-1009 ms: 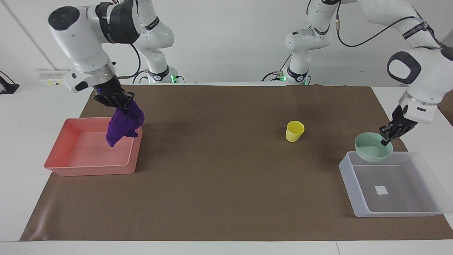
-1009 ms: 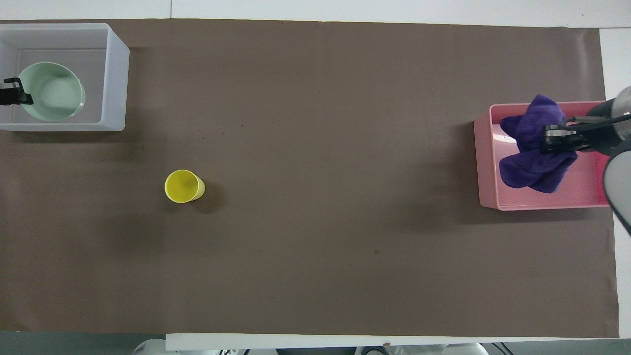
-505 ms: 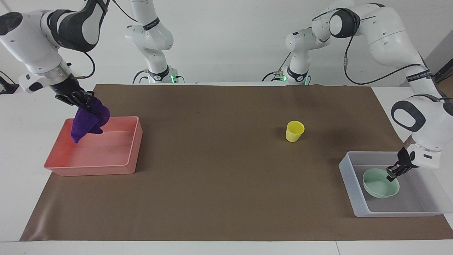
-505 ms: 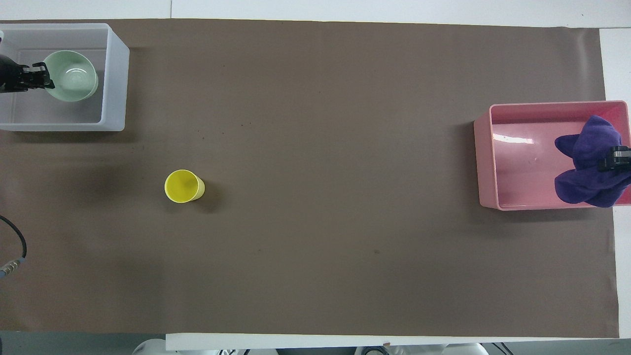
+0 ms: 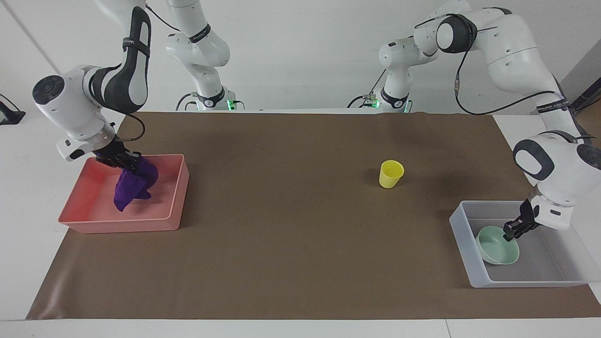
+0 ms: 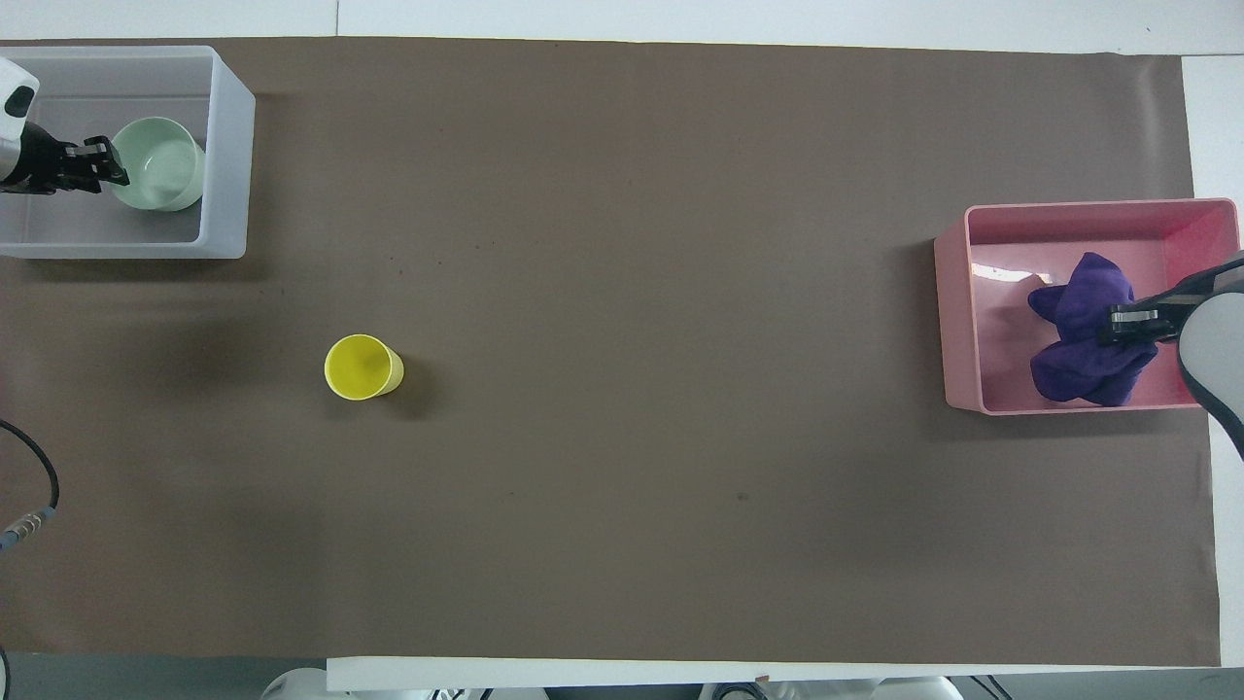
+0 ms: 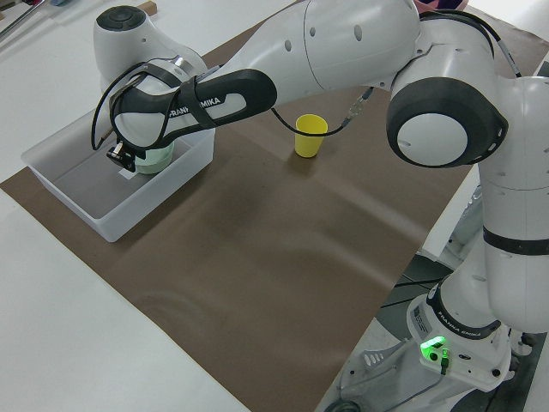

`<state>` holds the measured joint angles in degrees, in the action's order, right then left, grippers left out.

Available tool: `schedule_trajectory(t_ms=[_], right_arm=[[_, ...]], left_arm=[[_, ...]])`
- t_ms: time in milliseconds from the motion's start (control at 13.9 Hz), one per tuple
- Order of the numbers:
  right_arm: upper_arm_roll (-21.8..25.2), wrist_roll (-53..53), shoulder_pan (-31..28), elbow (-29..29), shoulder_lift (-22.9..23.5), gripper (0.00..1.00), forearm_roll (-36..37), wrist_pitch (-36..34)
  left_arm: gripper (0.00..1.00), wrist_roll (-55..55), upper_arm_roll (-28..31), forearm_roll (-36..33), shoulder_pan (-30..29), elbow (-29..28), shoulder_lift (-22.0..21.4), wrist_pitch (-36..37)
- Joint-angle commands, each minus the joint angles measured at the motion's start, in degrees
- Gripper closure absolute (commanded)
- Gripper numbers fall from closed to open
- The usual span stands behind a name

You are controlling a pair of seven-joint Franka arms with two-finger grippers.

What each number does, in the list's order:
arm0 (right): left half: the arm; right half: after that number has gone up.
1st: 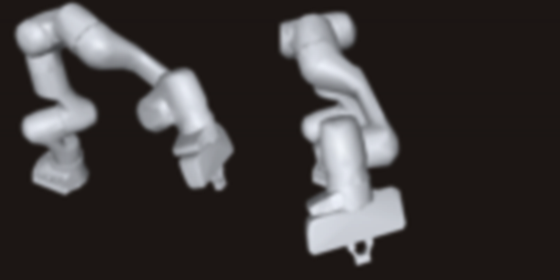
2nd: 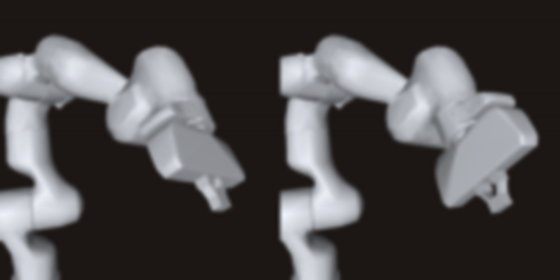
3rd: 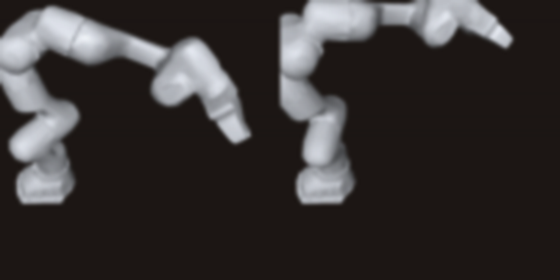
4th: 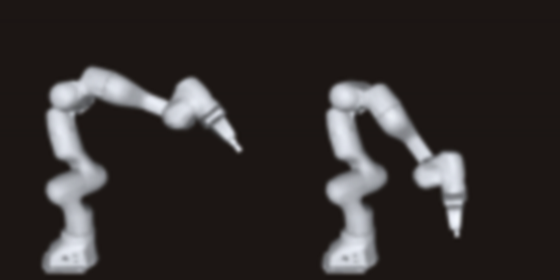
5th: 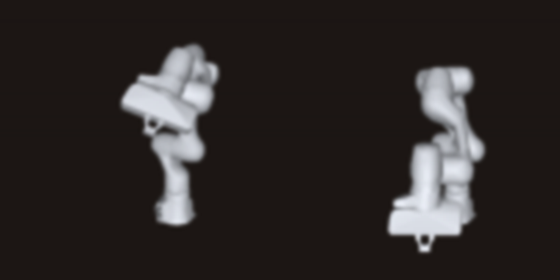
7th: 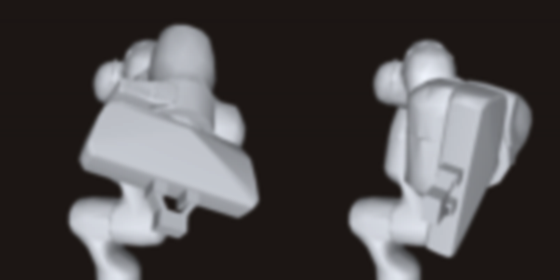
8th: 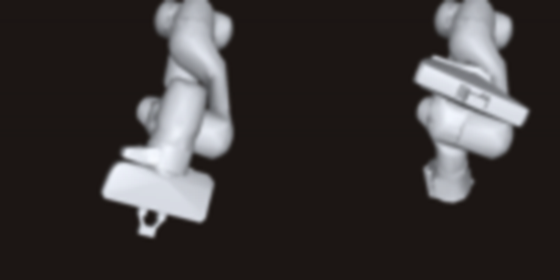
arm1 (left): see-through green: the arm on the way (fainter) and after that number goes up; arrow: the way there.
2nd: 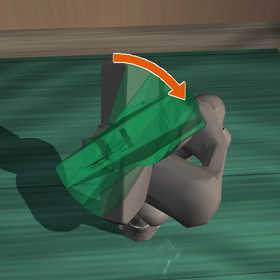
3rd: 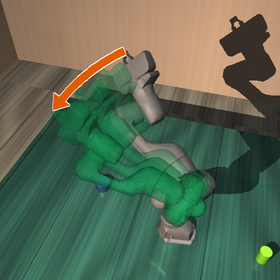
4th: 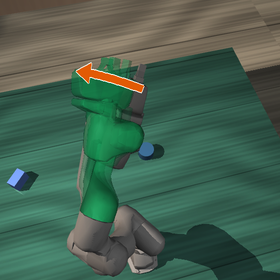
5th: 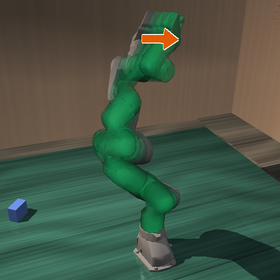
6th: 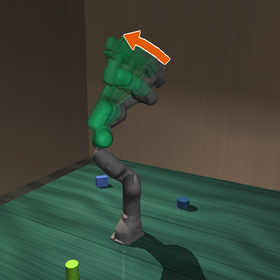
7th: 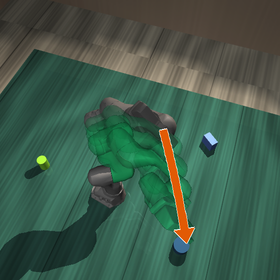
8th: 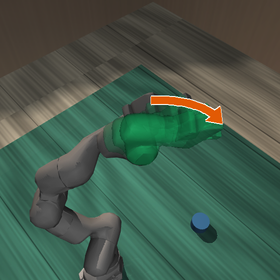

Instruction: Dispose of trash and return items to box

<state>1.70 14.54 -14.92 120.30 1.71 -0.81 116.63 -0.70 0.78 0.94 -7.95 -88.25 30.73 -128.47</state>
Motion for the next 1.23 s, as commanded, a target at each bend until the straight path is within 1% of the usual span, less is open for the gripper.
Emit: schedule_trajectory(t_ms=[0,72,144,216,288,432,505,577,721,793,1009,1153], right_arm=[[-0.9,2.6,-1.2,0.1,-0.7,0.25,0.0,0.4],[-0.9,2.5,-0.8,-0.1,-0.7,0.14,0.0,-0.1],[-1.0,2.2,-0.6,-0.6,-0.8,0.00,-0.1,-0.6],[-1.2,2.2,-0.5,-1.0,-0.9,0.00,-0.2,-1.1],[-1.4,2.0,-0.1,-1.9,-1.4,0.00,-0.5,-2.6],[-1.5,0.8,2.5,-6.3,-1.4,0.00,-0.9,-7.8],[-1.5,-1.1,3.5,-8.0,-1.4,0.00,-0.9,-9.6],[-1.5,-3.5,5.0,-9.7,-1.4,0.00,-0.9,-11.5],[-1.5,-6.8,7.4,-13.2,-1.4,0.00,-0.9,-16.1],[-1.6,-7.2,7.8,-15.6,-1.4,0.00,-0.9,-19.0],[-1.6,-7.3,8.6,-21.8,-2.1,0.00,-0.8,-28.3],[-1.6,-7.5,8.5,-23.3,-4.3,0.00,0.0,-32.1]], left_arm=[[0.01,0.6,0.2,-1.6,1.2,-1.6,-8.3,8.1],[0.00,0.8,0.2,-1.6,2.7,-1.8,-10.7,12.5],[0.00,0.9,0.3,-1.6,4.3,-3.7,-14.2,17.3],[0.00,1.6,0.1,-1.6,5.6,-7.2,-17.4,21.3],[0.00,3.6,0.1,-1.6,8.6,-13.4,-21.7,22.8],[0.00,10.1,0.2,-1.6,16.6,-23.2,-27.5,22.4],[0.00,14.8,0.1,-1.6,20.6,-26.9,-29.1,20.8],[0.00,19.4,0.0,-1.6,24.0,-31.2,-31.1,17.5],[0.00,23.3,-0.1,-1.6,27.6,-39.1,-34.1,9.4],[0.00,23.3,-0.1,-1.6,28.1,-41.8,-35.2,7.1],[0.00,23.3,-0.2,-1.6,28.1,-43.8,-36.2,7.0],[0.02,23.1,-0.2,-1.6,28.1,-45.0,-36.4,6.9]])
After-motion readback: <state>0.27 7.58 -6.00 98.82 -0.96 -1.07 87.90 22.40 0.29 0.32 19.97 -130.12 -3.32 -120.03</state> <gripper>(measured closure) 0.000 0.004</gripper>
